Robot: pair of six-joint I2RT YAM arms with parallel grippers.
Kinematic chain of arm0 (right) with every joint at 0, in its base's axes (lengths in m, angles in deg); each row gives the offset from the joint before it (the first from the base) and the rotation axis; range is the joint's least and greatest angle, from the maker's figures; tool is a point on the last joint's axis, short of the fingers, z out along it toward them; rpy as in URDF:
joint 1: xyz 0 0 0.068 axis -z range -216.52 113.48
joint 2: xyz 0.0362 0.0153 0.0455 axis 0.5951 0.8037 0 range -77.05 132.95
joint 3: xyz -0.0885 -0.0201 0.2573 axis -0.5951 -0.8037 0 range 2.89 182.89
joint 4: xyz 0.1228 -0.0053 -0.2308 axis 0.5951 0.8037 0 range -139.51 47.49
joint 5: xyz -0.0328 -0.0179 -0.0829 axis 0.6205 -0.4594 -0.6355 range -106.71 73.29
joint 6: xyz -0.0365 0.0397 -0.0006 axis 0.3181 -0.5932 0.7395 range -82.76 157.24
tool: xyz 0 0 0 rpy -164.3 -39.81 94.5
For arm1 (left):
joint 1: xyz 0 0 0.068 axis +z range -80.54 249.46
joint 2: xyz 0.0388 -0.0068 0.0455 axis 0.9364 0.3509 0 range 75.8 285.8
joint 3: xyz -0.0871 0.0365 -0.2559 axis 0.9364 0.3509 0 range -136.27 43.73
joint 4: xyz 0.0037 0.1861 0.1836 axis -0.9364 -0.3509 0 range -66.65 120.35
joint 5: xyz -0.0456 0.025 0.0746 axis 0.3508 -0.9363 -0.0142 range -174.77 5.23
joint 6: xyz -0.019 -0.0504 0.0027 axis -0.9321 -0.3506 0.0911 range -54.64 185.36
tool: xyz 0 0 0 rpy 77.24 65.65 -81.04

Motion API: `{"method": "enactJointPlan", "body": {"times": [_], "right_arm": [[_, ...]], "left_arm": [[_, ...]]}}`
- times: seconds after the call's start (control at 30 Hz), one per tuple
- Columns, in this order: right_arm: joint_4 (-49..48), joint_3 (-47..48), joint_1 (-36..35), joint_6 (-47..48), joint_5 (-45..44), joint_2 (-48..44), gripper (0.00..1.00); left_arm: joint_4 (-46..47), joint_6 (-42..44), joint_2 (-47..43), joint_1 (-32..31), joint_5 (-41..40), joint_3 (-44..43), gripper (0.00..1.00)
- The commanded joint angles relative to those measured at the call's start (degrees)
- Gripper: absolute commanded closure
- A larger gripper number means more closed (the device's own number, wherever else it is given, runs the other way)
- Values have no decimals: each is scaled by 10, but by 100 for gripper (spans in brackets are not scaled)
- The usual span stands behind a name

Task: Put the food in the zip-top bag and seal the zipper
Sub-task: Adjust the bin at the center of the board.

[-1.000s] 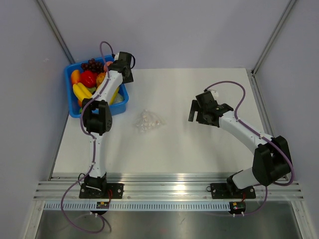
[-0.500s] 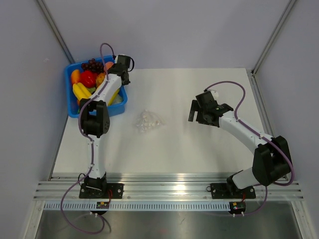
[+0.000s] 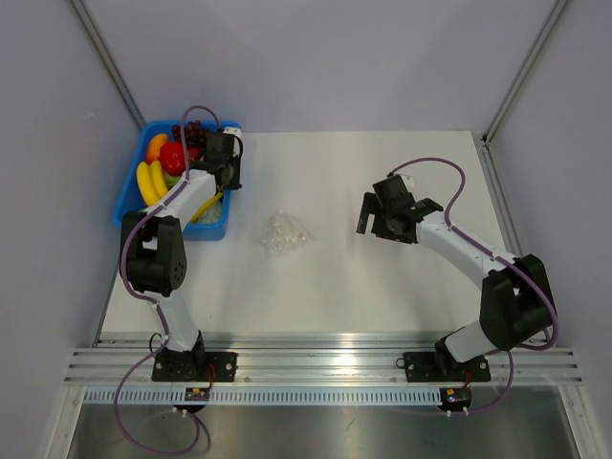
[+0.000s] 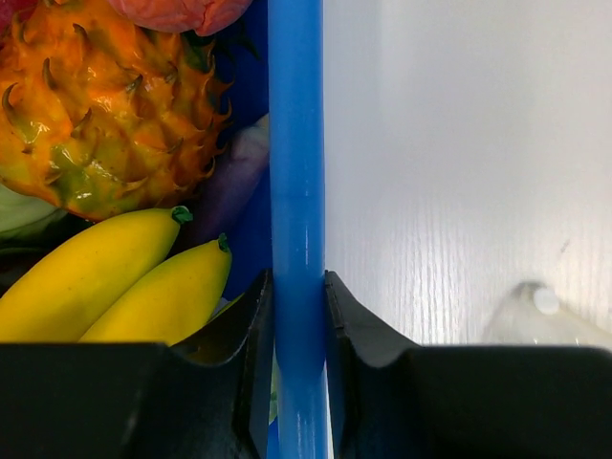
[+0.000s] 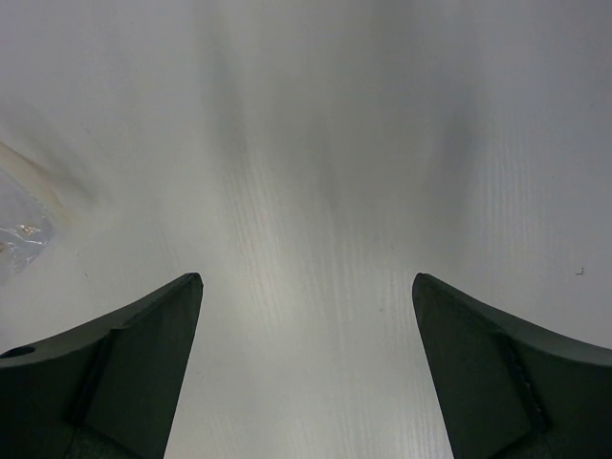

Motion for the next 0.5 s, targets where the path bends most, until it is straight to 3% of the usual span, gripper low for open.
{"method": "enactJointPlan", "body": {"times": [0.0,0.1,0.13,0.17,0.23,0.3,0.47], "right_arm": [[-20,6,2,-3,19,8,1],[-21,7,1,-2,21,11,1],[-23,6,2,-2,20,10,1],[-24,5,2,-2,20,11,1],[-25,5,1,-2,23,11,0],[-20,7,1,-2,15,11,1],[-13,12,1,7,-3,4,1]], "left_arm": [[17,25,-44,-9,67,25,95],[-20,31,-50,-15,74,10,81],[-48,31,-49,-15,81,1,69],[-61,32,-51,-15,99,-5,44],[-80,31,-60,-17,105,-21,23],[-86,11,-81,-23,106,-28,17],[-156,-15,-96,-46,138,-118,18]]}}
